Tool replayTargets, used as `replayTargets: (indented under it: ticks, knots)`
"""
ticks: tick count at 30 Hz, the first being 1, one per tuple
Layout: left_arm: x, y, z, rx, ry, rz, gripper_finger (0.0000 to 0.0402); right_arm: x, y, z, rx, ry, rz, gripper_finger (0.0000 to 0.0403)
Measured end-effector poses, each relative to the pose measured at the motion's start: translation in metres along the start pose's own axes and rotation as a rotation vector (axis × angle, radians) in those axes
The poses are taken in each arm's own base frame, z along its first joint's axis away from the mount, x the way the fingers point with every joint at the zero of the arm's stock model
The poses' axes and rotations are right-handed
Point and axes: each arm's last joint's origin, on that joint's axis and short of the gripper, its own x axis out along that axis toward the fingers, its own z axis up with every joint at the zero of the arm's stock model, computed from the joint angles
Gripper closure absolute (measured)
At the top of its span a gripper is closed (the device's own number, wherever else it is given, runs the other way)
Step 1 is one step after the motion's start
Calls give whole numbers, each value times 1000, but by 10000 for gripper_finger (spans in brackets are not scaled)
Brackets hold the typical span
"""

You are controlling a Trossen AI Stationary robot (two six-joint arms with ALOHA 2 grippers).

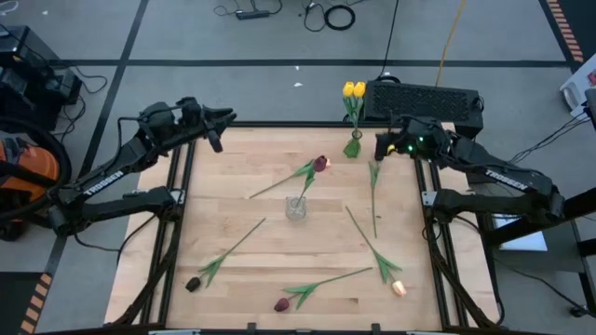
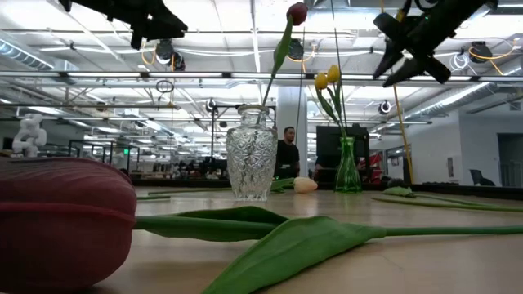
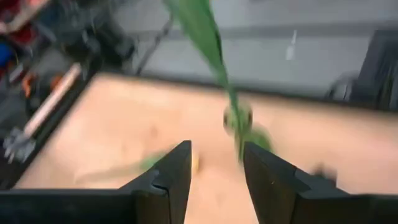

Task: Sort flowers into vase by color
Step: Put the bottom black tulip into the transparent vase

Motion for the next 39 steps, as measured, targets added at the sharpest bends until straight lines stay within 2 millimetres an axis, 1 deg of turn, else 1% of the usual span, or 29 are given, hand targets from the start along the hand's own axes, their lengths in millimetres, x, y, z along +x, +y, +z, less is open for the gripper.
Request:
replayTargets:
  ticks: [2, 4, 8, 12, 15, 19, 25, 28, 31, 34, 36, 39]
  knots:
    - [3, -8, -6, 2, 46, 5, 288, 0, -1, -7, 18, 83, -3, 271]
    - [7, -17, -13, 9, 95, 8, 288, 0, 0, -11, 19, 120, -2, 276]
    - [15, -39, -26, 39, 178, -19, 288, 0, 4, -12, 5, 114, 29, 283]
    - [18, -60, -35, 4, 257, -36, 288, -1, 8, -12, -18, 101, 57, 284]
    - [15, -72, -41, -18, 344, -18, 288, -1, 9, -13, -35, 106, 65, 284]
    - [5, -86, -46, -64, 465, 37, 289, -2, 11, -14, -65, 112, 76, 284]
    - [-9, -104, -55, -150, 642, 65, 309, -3, 12, -16, -94, 117, 87, 284]
    - [-14, -112, -67, -202, 757, 80, 319, -3, 13, -16, -97, 120, 92, 284]
    - [-19, -119, -80, -255, 919, 91, 322, -4, 14, -18, -104, 125, 99, 284]
    - [-24, -122, -93, -296, 1078, 153, 322, -4, 15, -19, -126, 130, 110, 284]
    - [-26, -124, -99, -291, 1148, 198, 322, -5, 16, -20, -140, 135, 119, 284]
    - [-25, -128, -106, -280, 1190, 234, 322, -5, 18, -21, -149, 151, 139, 284]
